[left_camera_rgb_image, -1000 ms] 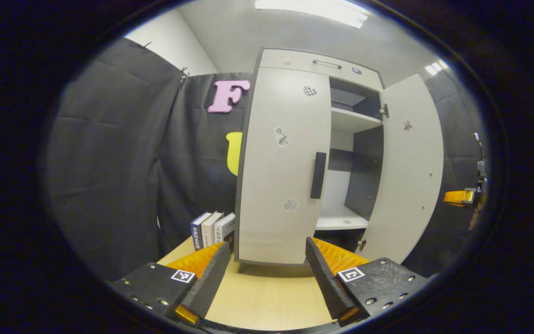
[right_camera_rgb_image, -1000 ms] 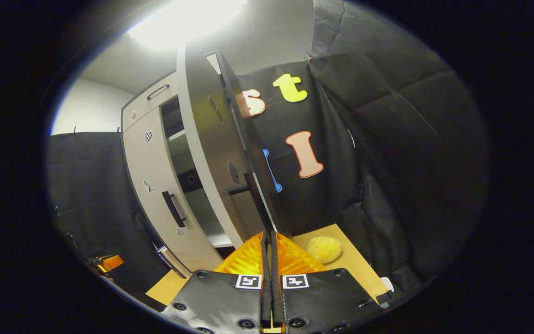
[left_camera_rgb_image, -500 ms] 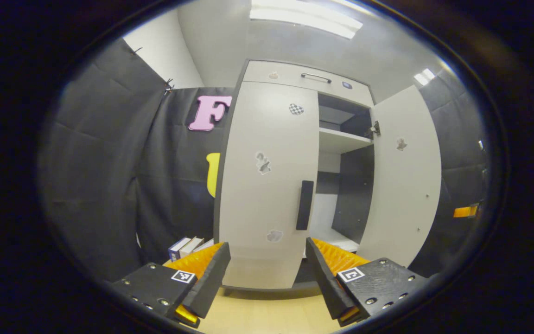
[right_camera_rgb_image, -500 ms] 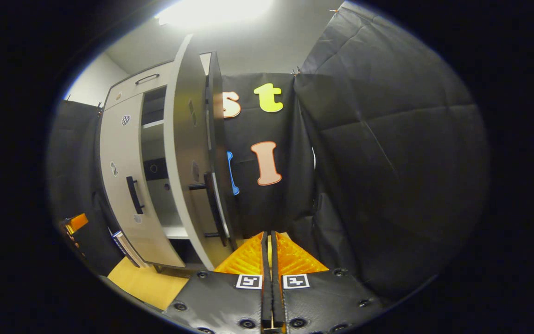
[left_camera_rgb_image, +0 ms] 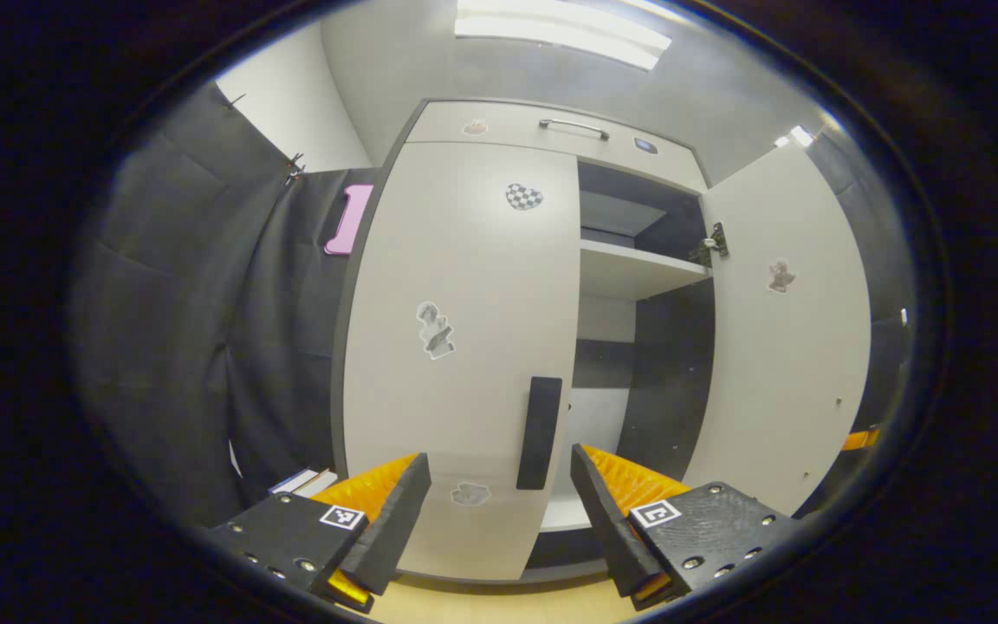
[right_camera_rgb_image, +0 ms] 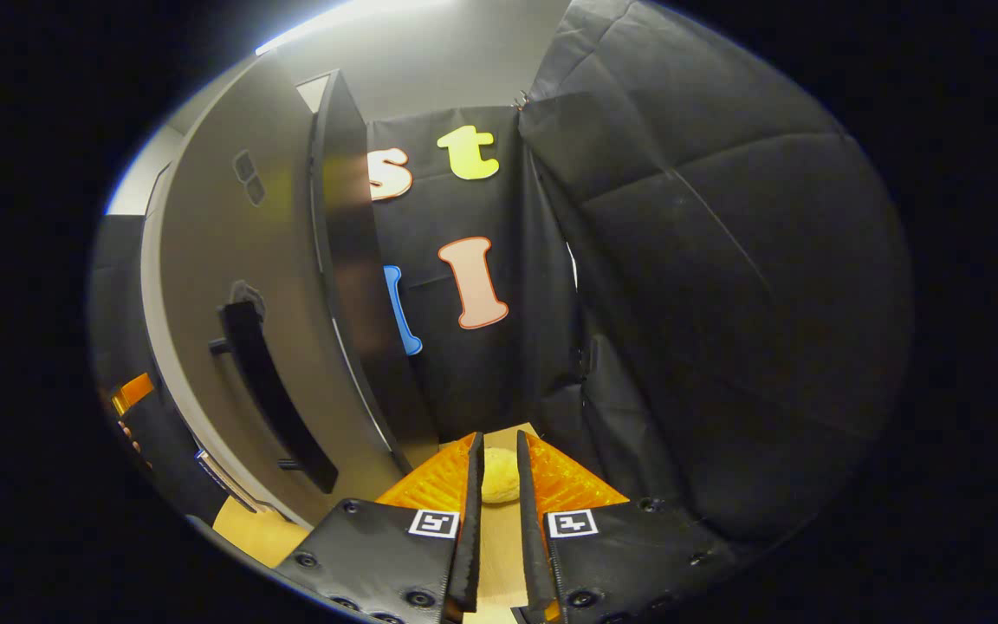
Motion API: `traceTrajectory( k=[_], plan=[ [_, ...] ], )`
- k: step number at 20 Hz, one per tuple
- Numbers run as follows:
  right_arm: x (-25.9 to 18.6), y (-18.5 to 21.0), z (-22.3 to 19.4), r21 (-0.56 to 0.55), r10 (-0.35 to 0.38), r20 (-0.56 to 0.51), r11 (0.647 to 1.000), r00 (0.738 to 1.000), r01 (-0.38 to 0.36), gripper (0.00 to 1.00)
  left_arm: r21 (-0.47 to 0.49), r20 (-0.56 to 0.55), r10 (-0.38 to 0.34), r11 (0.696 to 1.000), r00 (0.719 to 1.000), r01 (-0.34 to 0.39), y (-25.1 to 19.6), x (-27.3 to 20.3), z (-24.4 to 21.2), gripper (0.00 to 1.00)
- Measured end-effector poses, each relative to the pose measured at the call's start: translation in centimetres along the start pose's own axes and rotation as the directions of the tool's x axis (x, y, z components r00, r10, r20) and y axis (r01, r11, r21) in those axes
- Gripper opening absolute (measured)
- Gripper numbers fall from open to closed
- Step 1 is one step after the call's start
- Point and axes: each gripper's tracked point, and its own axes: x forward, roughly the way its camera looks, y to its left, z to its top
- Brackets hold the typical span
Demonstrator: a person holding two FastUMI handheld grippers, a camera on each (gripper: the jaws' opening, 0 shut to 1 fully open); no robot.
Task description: Open the right door of the double-door shoe cabinet with the right hand, and open the left door with the left hand.
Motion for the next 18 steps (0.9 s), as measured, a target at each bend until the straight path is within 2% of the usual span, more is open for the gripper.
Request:
traceTrajectory(
  k=[1, 4, 5, 6, 8, 15, 16, 18],
  plan=[
    [0.7, -0.6, -0.1, -0.009, -0.01, -0.002, 1.0, 1.0, 0.01, 0.23, -0.011, -0.005, 0.004, 1.0, 1.0, -0.004, -0.1, 0.9, -0.1, 0.95],
    [3.2, -2.3, 0.0, -0.041, -0.027, -0.004, 0.999, 1.0, 0.027, 0.41, -0.013, -0.023, 0.023, 1.0, 0.999, -0.024, -0.4, 3.9, -0.5, 0.94],
    [3.9, -2.5, 0.2, -0.044, -0.027, -0.001, 0.999, 1.0, 0.027, 0.63, -0.006, -0.024, 0.021, 1.0, 1.0, -0.021, -0.7, 4.9, -0.6, 0.95],
    [4.8, -2.7, 0.5, -0.041, -0.022, 0.006, 0.999, 1.0, 0.022, 0.69, -0.002, -0.025, 0.02, 1.0, 0.999, -0.02, -1.1, 5.5, -0.6, 0.94],
    [6.2, -2.9, 1.3, -0.03, -0.012, 0.017, 0.999, 1.0, 0.012, 0.97, 0.009, -0.02, 0.022, 1.0, 1.0, -0.022, -1.7, 6.7, -0.7, 0.94],
    [9.4, -4.0, 2.0, -0.062, -0.006, 0.02, 0.998, 1.0, 0.007, 0.98, 0.058, -0.031, 0.041, 0.998, 0.999, -0.04, -3.1, 10.3, -1.5, 0.93],
    [9.8, -4.1, 1.9, -0.062, -0.007, 0.016, 0.998, 1.0, 0.008, 0.92, 0.061, -0.028, 0.039, 0.997, 0.999, -0.037, -3.3, 10.6, -1.5, 0.93],
    [10.4, -4.5, 1.8, -0.051, -0.007, 0.011, 0.999, 1.0, 0.007, 0.92, 0.064, -0.024, 0.065, 0.996, 0.998, -0.063, -3.0, 11.3, -1.5, 0.71]
  ],
)
